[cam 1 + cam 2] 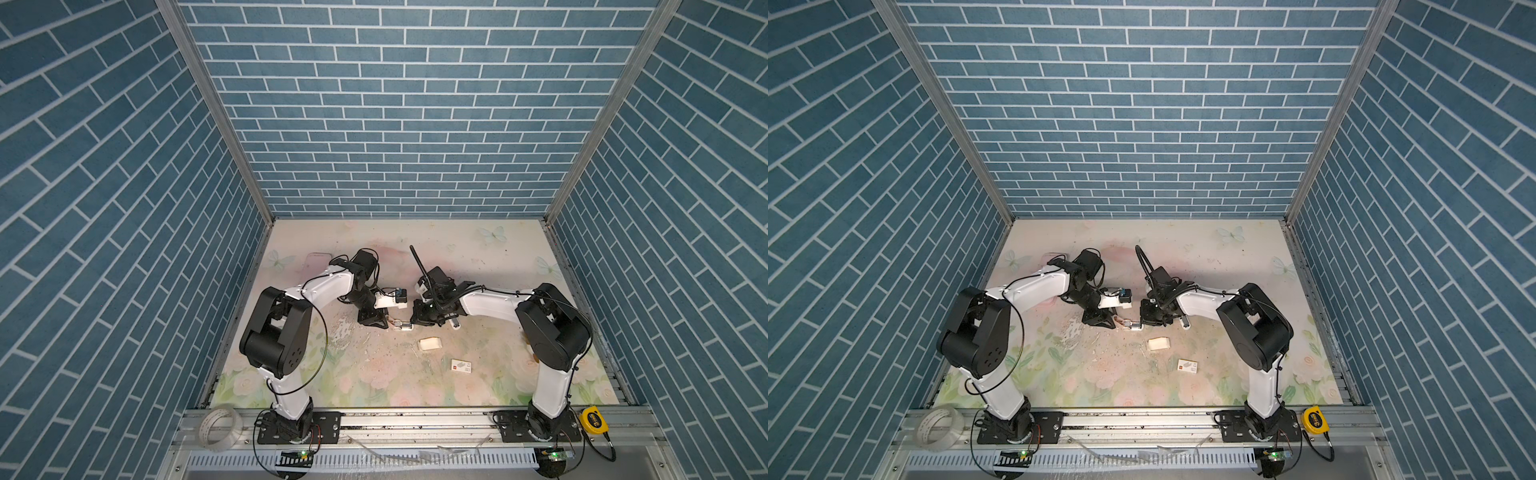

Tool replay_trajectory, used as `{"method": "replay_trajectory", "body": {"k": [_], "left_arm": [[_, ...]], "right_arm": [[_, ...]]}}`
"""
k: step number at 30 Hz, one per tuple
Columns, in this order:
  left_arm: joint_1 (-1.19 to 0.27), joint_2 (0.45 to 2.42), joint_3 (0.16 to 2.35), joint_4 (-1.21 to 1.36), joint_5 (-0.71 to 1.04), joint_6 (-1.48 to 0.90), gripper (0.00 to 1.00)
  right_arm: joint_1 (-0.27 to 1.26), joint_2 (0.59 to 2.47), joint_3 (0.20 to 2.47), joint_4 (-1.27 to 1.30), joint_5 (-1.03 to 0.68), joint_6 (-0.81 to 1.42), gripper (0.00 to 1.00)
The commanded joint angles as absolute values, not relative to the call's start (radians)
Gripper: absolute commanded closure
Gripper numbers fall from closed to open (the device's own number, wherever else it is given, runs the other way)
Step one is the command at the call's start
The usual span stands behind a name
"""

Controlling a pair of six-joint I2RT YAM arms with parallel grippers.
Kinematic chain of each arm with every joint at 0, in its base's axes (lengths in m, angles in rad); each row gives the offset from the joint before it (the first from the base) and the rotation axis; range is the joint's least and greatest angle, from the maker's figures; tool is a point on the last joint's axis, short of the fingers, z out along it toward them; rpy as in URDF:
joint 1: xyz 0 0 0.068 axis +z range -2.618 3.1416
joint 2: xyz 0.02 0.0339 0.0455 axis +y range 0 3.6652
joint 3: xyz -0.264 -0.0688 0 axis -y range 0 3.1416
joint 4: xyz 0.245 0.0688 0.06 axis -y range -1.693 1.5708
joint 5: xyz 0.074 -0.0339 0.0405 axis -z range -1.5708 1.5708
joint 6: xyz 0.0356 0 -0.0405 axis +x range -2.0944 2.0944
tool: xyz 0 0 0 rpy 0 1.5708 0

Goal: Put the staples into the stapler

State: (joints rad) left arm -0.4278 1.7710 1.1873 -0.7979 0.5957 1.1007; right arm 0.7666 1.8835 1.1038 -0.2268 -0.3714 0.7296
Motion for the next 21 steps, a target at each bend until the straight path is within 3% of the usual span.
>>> {"method": "replay_trajectory", "body": {"k": [1,21], "left_arm": [[-0.426,1.759,1.181,-0.822,0.612,1.118,0.6],[-0.426,1.737,1.14,-0.811,0.605,1.125,0.58]], "right_arm": [[0.765,1.907,1.089,-0.293,-0.346,0.746,0.91],[0.763,1.882,1.107,-0.344,-0.331,0.722,0.9]]}}
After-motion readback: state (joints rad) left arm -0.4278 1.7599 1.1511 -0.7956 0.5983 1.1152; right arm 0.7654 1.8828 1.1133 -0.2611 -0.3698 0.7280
